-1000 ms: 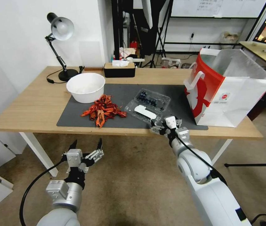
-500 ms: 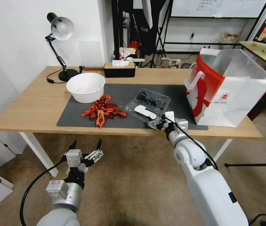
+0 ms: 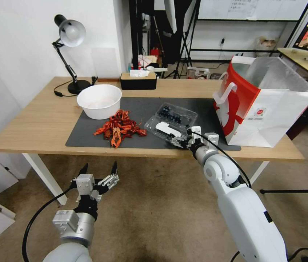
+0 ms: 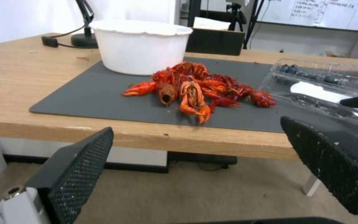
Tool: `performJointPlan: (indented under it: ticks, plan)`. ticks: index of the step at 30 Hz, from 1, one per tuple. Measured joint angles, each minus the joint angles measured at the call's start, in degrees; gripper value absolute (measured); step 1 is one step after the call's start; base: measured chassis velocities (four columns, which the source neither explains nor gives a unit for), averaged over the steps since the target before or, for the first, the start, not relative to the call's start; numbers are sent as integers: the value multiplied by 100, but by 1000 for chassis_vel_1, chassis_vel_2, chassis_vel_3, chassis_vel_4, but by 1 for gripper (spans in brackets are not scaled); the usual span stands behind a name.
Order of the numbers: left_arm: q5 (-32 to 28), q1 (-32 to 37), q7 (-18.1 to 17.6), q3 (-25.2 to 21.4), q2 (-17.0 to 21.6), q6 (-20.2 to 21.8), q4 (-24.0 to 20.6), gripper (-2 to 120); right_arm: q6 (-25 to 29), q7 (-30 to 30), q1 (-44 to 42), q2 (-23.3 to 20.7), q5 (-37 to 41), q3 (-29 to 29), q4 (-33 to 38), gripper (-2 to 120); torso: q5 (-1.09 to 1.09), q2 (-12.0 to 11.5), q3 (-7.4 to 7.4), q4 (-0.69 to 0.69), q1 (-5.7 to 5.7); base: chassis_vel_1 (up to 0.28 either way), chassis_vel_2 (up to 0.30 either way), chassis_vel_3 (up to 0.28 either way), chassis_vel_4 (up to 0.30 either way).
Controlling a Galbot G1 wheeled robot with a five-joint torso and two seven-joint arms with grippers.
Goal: Close the takeout container lid, then place the container into the takeout bag.
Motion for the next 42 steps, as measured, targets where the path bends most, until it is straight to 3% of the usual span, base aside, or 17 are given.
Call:
performJointPlan:
  ticks: [16, 42]
  plan:
    - [17, 15, -11, 7, -30, -28, 40, 100, -42, -58, 199, 190, 69, -157, -244, 100, -1, 0, 0, -1, -1, 0, 0, 0, 0]
    - [56, 70, 6, 31, -45, -121, 75, 100, -123, -201, 68, 508, 113, -399, -53, 100, 0, 0, 0, 1, -1, 0, 0, 0, 0]
